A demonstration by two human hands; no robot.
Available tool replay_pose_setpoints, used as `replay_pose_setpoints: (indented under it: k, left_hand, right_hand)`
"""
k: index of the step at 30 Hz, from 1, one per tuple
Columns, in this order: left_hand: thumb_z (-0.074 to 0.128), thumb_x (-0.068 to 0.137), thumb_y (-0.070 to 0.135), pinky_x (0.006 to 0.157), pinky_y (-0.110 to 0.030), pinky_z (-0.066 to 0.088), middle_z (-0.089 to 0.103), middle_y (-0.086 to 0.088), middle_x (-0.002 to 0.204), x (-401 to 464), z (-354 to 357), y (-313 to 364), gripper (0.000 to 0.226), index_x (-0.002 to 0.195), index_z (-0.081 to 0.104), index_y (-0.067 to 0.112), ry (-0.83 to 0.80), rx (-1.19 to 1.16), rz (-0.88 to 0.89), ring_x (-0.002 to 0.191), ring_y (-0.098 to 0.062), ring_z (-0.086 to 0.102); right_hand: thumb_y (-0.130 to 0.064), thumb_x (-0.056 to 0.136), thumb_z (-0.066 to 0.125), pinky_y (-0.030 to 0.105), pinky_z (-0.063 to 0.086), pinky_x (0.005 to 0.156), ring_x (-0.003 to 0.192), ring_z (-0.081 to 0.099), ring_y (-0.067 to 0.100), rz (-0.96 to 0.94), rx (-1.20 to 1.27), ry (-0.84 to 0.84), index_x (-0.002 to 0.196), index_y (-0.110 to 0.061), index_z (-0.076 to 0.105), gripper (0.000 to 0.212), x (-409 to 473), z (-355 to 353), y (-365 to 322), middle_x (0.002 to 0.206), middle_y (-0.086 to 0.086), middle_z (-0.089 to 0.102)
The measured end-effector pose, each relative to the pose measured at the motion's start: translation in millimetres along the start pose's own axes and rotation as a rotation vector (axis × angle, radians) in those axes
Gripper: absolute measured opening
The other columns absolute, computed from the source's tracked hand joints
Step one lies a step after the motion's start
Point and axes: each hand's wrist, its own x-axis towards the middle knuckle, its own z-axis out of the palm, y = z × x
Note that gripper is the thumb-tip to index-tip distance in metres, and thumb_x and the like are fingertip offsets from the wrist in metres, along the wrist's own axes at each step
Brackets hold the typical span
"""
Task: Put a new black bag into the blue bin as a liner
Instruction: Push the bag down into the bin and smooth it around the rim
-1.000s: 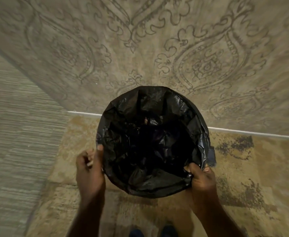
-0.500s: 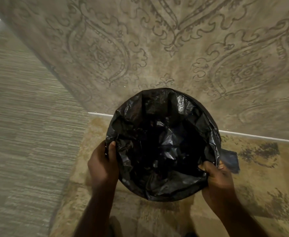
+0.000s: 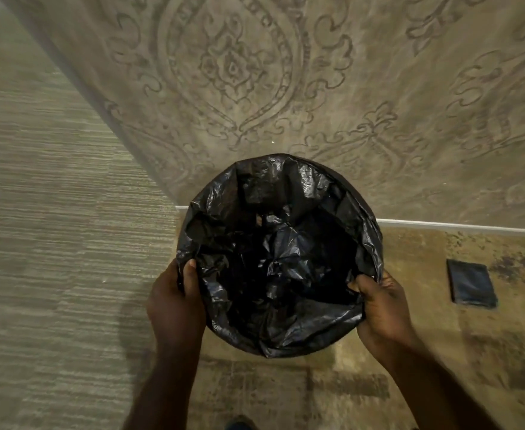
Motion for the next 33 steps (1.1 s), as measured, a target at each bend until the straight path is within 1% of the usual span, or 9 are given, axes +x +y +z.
replay_pose_setpoints:
  k: [3, 7, 10, 13, 15, 16, 24, 28, 33]
  left_hand:
    - [0.049, 0.098, 0.028, 0.056, -0.008, 0.032, 0.06, 0.011, 0.07, 19.6, 12.8, -35.7, 0.023, 0.092, 0.069, 0.017, 0.003, -0.011, -0.031, 0.062, 0.003, 0.052]
    - [0.051, 0.097, 0.024, 0.053, -0.003, 0.035, 0.059, 0.011, 0.066, 35.4, 30.6, -74.4, 0.022, 0.082, 0.064, 0.017, 0.027, -0.045, -0.032, 0.061, 0.002, 0.055]
    - [0.051, 0.097, 0.025, 0.049, -0.006, 0.035, 0.058, 0.011, 0.065, 42.7, 47.1, -102.0, 0.021, 0.079, 0.06, 0.017, 0.034, -0.063, -0.101, 0.058, 0.004, 0.054]
    - [0.049, 0.097, 0.027, 0.051, -0.016, 0.035, 0.059, 0.007, 0.067, 44.2, 63.7, -126.6, 0.024, 0.078, 0.058, 0.016, 0.039, -0.079, -0.158, 0.061, 0.0, 0.054]
    - [0.049, 0.097, 0.028, 0.051, -0.015, 0.033, 0.058, 0.011, 0.067, 45.5, 72.6, -138.6, 0.022, 0.077, 0.056, 0.02, 0.055, -0.077, -0.164, 0.061, 0.002, 0.053]
    - [0.049, 0.097, 0.028, 0.051, -0.015, 0.033, 0.057, 0.013, 0.067, 47.0, 75.3, -142.2, 0.022, 0.077, 0.055, 0.021, 0.059, -0.071, -0.161, 0.061, 0.004, 0.053]
    - [0.048, 0.098, 0.027, 0.049, -0.005, 0.034, 0.057, 0.015, 0.069, 69.7, 99.1, -168.0, 0.02, 0.082, 0.058, 0.021, 0.051, -0.076, -0.148, 0.061, 0.007, 0.055]
    - [0.047, 0.098, 0.025, 0.051, -0.008, 0.035, 0.059, 0.01, 0.07, 79.0, 108.5, -175.9, 0.02, 0.087, 0.062, 0.017, 0.041, -0.064, -0.121, 0.062, 0.003, 0.054]
    - [0.047, 0.097, 0.028, 0.048, -0.008, 0.033, 0.056, 0.014, 0.065, 94.6, 114.3, -179.0, 0.022, 0.081, 0.06, 0.019, 0.049, -0.058, -0.107, 0.058, 0.005, 0.052]
  right_hand:
    - [0.016, 0.083, 0.044, 0.039, 0.059, 0.07, 0.087, 0.069, 0.035, 0.009, -0.024, 0.006, 0.104, -0.002, 0.069, 0.037, 26.0, 18.4, 33.0, 0.094, 0.017, 0.073]
    - [0.012, 0.085, 0.048, 0.057, 0.051, 0.088, 0.097, 0.065, 0.04, -0.017, -0.13, -0.006, 0.103, -0.003, 0.068, 0.031, 59.6, 34.7, 71.3, 0.106, 0.026, 0.069]
    - [0.002, 0.086, 0.057, 0.058, 0.054, 0.087, 0.098, 0.066, 0.043, -0.14, -0.324, 0.051, 0.095, -0.006, 0.065, 0.015, 81.8, 42.0, 95.4, 0.1, 0.022, 0.07]
    - [-0.012, 0.084, 0.065, 0.035, 0.056, 0.071, 0.078, 0.066, 0.029, -0.324, -0.71, 0.169, 0.086, -0.008, 0.061, 0.007, 104.6, 47.6, 113.3, 0.079, 0.008, 0.067]
    - [-0.015, 0.083, 0.067, 0.016, 0.041, 0.058, 0.062, 0.058, 0.006, -0.446, -0.877, 0.186, 0.085, -0.013, 0.06, 0.008, 117.9, 52.5, 121.4, 0.068, -0.007, 0.06]
    - [-0.015, 0.083, 0.068, 0.016, 0.035, 0.055, 0.059, 0.053, 0.001, -0.478, -0.924, 0.18, 0.088, -0.013, 0.062, 0.008, 123.0, 55.0, 123.6, 0.066, -0.009, 0.057]
    - [-0.011, 0.085, 0.064, 0.018, 0.03, 0.058, 0.064, 0.053, 0.019, -0.544, -0.995, 0.184, 0.095, -0.002, 0.066, 0.014, 152.6, 66.0, 158.3, 0.077, 0.007, 0.065]
    - [-0.019, 0.088, 0.06, 0.029, 0.042, 0.065, 0.076, 0.065, 0.035, -0.576, -1.141, 0.195, 0.092, -0.002, 0.065, 0.018, 160.0, 62.4, 167.7, 0.086, 0.019, 0.071]
    - [-0.024, 0.09, 0.055, 0.035, 0.05, 0.068, 0.077, 0.064, 0.035, -0.542, -1.168, 0.169, 0.096, -0.002, 0.064, 0.024, 170.1, 71.5, 168.1, 0.088, 0.019, 0.069]
